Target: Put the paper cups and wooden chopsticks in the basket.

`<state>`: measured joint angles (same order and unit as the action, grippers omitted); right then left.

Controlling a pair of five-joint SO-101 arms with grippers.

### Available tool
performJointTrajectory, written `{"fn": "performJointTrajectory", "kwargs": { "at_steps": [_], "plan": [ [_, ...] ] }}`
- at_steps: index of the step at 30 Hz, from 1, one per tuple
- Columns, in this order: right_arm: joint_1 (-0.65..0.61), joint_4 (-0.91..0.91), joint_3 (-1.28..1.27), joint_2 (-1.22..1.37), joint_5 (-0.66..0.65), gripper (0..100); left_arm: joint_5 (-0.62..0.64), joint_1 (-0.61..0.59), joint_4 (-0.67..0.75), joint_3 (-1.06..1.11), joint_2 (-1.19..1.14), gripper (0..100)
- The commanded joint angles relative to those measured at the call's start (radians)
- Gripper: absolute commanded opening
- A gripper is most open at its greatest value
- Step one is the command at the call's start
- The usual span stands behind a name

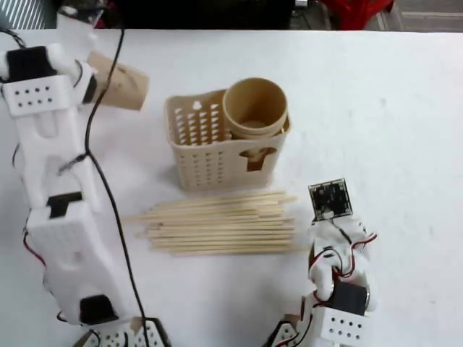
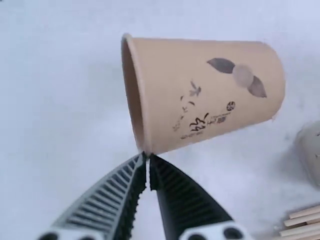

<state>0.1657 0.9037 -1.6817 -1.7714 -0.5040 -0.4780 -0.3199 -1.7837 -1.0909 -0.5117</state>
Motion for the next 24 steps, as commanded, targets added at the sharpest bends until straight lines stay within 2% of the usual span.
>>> {"fn": "performJointTrajectory", "kwargs": {
  "at_steps": [1, 6, 9, 13, 16, 20, 24],
  "plan": [
    [-0.013, -0.024, -0.009, 0.007, -0.014, 2.1, 0.005, 0.035, -0.005, -0.014, 0.194, 2],
    [-0.013, -0.024, -0.009, 0.007, -0.014, 2.1, 0.011, 0.124, -0.005, -0.006, 0.429, 2],
    [-0.013, -0.022, -0.009, 0.007, -0.014, 2.1, 0.015, 0.216, -0.003, -0.005, 0.553, 2],
    [-0.012, -0.021, -0.009, 0.007, -0.014, 2.0, 0.064, 0.292, -0.003, -0.003, 0.625, 2],
    [-0.012, -0.019, -0.009, 0.007, -0.014, 2.0, 0.097, 0.271, -0.002, -0.003, 0.625, 3],
    [-0.012, -0.018, -0.009, 0.007, -0.014, 2.0, 0.150, 0.153, 0.037, 0.068, 0.570, 3],
    [-0.012, -0.018, -0.009, 0.007, -0.014, 2.0, 0.239, 0.018, 0.222, 0.212, 0.427, 3]
  ]
}}
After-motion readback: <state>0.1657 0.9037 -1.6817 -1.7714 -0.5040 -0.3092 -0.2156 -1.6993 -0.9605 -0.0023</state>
